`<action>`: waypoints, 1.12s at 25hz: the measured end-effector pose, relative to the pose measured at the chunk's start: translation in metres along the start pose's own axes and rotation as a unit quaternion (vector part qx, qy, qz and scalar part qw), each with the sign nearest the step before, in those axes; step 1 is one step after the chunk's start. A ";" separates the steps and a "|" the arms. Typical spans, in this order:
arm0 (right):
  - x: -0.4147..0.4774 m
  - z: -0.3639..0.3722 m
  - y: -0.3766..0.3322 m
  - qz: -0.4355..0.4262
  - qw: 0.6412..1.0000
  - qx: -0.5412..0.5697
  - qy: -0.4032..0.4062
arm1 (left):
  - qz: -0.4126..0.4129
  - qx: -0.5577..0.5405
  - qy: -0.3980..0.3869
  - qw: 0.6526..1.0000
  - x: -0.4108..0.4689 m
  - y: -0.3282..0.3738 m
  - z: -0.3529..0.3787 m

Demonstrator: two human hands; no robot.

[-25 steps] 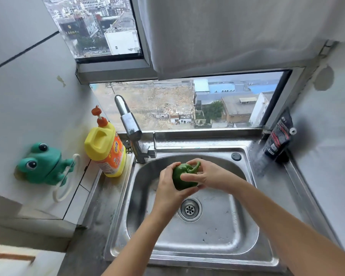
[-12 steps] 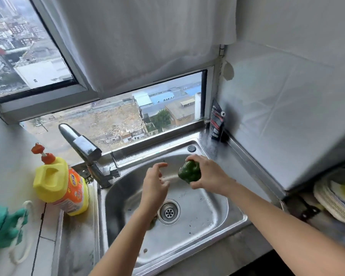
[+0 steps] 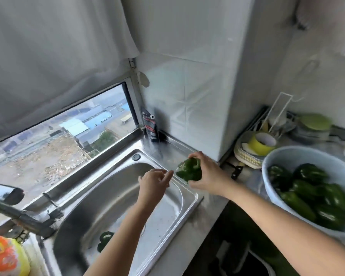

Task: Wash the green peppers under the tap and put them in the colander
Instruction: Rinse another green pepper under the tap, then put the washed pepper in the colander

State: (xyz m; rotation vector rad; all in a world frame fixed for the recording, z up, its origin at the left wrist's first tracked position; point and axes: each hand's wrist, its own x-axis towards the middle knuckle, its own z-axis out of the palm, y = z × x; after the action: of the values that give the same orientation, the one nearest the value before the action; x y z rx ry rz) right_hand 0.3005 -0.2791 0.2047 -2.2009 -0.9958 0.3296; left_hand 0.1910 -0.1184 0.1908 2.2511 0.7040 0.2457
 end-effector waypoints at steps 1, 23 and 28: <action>-0.010 -0.018 0.008 0.037 0.998 0.044 0.024 | 0.018 -0.016 -0.004 1.000 0.004 0.015 0.013; -0.091 -0.175 0.242 0.255 0.953 -0.039 0.158 | 0.106 -0.013 -0.292 0.950 0.024 0.163 0.228; -0.065 -0.165 0.251 0.286 0.950 -0.123 0.001 | 0.082 -0.040 -0.306 0.948 0.021 0.159 0.227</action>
State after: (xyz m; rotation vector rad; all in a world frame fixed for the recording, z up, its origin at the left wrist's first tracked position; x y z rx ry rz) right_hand 0.4777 -0.5251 0.1510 -2.6948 -0.3860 0.4833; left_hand 0.3594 -0.3346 0.1441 2.1367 0.1715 -0.3342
